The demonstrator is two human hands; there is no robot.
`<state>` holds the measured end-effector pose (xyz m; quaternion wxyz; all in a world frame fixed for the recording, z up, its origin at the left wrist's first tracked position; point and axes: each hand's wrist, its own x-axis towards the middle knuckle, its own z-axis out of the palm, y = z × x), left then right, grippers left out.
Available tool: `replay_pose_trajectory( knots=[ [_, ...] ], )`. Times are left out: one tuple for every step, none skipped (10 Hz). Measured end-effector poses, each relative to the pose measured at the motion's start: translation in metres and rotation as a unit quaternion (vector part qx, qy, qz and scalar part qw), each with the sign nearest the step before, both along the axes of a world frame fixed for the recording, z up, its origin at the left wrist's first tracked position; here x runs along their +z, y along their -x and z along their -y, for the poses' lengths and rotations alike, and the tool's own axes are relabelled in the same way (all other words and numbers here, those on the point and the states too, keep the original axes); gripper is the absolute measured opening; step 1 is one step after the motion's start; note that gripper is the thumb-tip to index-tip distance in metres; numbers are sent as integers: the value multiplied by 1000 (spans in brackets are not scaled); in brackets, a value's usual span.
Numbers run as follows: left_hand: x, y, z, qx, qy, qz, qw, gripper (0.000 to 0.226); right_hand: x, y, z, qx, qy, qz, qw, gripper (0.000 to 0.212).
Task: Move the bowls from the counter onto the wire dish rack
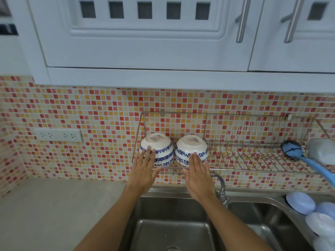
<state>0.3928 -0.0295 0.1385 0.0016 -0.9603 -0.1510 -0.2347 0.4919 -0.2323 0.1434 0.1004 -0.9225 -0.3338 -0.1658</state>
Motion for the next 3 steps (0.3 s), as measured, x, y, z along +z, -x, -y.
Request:
replay_pose_trajectory(
  knots=[
    [-2,10,3,10,-6,-31,999,86,3,1,2,9,11,-26,1000,80],
    [5,18,3,13,10,-69,997,87,11,3,7,25,21,-68,997,66],
    [14,28,10,13,43,-90,995,94,21,12,16,33,10,-104,994,62]
  ],
)
